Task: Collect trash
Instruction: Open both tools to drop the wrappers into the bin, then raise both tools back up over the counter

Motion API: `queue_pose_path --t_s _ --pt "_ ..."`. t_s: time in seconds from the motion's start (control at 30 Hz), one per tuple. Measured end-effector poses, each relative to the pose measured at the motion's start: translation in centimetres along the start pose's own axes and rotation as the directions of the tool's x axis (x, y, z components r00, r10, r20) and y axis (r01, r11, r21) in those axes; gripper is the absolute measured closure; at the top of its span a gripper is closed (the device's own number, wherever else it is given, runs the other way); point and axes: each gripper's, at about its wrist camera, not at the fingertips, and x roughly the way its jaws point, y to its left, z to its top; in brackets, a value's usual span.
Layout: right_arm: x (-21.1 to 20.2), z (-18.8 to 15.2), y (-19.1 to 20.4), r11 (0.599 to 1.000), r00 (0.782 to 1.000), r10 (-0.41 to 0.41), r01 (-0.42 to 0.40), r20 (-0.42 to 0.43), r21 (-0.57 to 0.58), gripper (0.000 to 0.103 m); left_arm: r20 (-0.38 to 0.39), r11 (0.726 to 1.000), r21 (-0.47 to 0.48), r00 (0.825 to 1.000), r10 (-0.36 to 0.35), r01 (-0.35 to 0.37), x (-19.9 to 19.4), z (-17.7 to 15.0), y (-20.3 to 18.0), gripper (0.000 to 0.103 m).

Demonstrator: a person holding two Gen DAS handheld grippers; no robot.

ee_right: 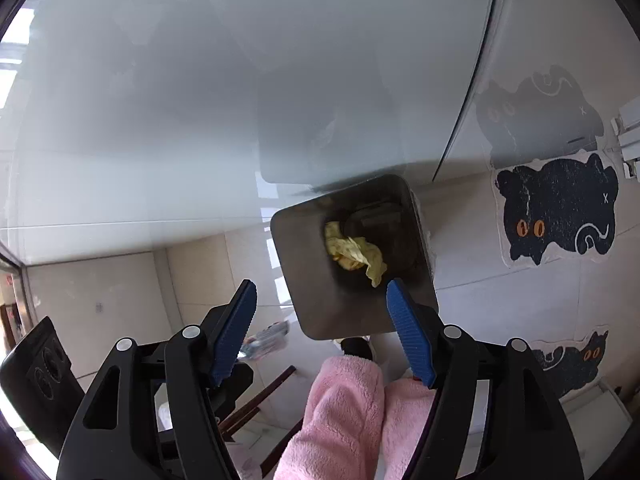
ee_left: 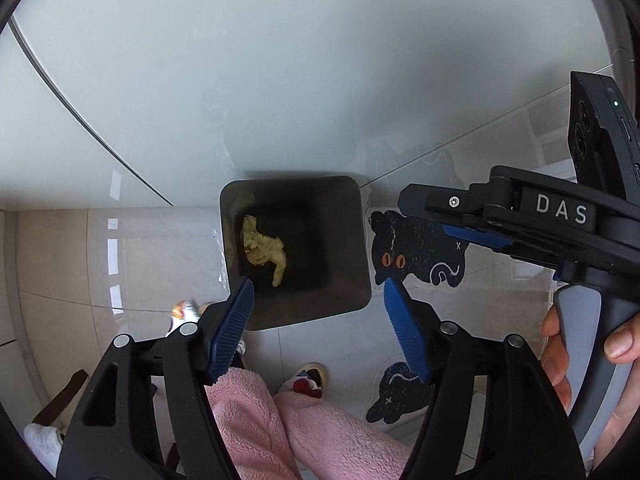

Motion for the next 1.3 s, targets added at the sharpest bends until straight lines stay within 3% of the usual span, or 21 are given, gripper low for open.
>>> queue_pose_path --t_s 0.23,0.37,0.6,0.8,0.93,1.07,1.3 --pt "-10.5 -1.3 1.9 0.998 0.991 0.052 -0.048 0.127 -0.040 0.012 0.142 0.999 0.049 0.990 -0.020 0.013 -10.2 0.5 -3.2 0.021" --pt "-17.1 -1.6 3.4 0.994 0.972 0.089 -0.074 0.218 -0.077 0.010 0.227 0.996 0.083 0.973 -0.041 0.023 -15.8 1.6 -5.0 0.015" --pt "-25.7 -0.5 5.1 0.991 0.923 0.117 -0.082 0.368 -0.109 0.009 0.319 0.989 0.148 0.946 -0.059 0.012 -23.5 4.2 -6.0 0.015" --pt "-29.2 0.9 6.7 0.989 0.876 0.131 -0.085 0.465 -0.119 0.009 0.370 0.978 0.207 0.925 -0.082 0.004 -27.1 6.1 -6.1 0.015" --pt "-30.0 1.8 7.0 0.989 0.862 0.145 -0.106 0.485 -0.106 0.009 0.379 0.973 0.229 0.919 -0.109 0.021 -28.3 7.4 -6.1 0.015" --pt "-30.8 2.6 7.5 0.993 0.849 0.101 -0.059 0.519 -0.098 0.009 0.395 0.964 0.265 0.910 -0.125 0.018 -28.8 8.5 -6.9 0.015" --pt "-31.1 3.8 8.1 0.994 0.839 0.093 -0.050 0.536 -0.094 0.009 0.401 0.962 0.273 0.905 -0.140 0.027 -29.1 10.3 -6.5 0.015"
